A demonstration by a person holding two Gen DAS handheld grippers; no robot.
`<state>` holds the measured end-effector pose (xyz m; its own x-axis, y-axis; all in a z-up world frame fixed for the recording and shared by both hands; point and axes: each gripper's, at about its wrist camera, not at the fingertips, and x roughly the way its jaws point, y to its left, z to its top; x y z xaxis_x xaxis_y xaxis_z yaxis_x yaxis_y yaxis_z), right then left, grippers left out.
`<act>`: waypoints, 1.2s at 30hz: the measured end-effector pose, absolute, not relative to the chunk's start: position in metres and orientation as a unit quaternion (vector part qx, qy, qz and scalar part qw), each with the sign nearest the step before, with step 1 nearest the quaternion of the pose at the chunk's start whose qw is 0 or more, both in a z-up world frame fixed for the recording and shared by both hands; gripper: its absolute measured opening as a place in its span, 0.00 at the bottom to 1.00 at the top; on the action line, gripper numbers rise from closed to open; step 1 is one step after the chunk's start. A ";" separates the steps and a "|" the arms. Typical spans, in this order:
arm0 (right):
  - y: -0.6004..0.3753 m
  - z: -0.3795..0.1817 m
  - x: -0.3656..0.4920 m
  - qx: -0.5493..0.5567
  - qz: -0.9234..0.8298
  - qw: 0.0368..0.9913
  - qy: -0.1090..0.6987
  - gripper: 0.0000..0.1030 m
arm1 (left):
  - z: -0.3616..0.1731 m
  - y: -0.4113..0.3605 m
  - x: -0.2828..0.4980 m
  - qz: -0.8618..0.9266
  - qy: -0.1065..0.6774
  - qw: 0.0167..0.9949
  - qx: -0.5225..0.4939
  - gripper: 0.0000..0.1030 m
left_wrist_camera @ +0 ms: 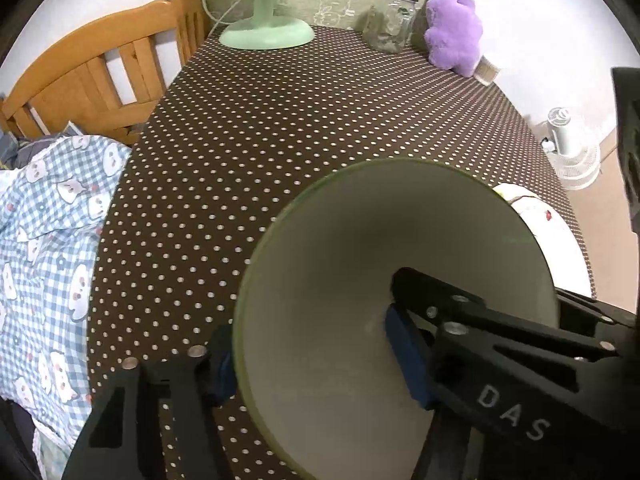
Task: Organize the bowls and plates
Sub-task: 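Close both tools on the rims of the nested cream bowls, then lift the nested bowls with both tools and carry them over the plate stack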
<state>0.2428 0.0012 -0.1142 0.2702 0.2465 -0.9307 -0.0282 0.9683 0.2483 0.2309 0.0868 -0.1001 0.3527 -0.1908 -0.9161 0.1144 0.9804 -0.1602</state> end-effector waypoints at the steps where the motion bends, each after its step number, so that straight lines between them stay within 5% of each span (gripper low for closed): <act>1: 0.001 -0.114 0.243 0.091 0.087 0.791 0.598 0.46 | -0.099 0.086 0.231 -0.093 0.561 0.822 -0.033 0.59; 36: -0.041 -0.061 0.225 0.102 0.072 0.813 0.569 0.46 | -0.046 0.054 0.225 -0.096 0.534 0.839 -0.032 0.58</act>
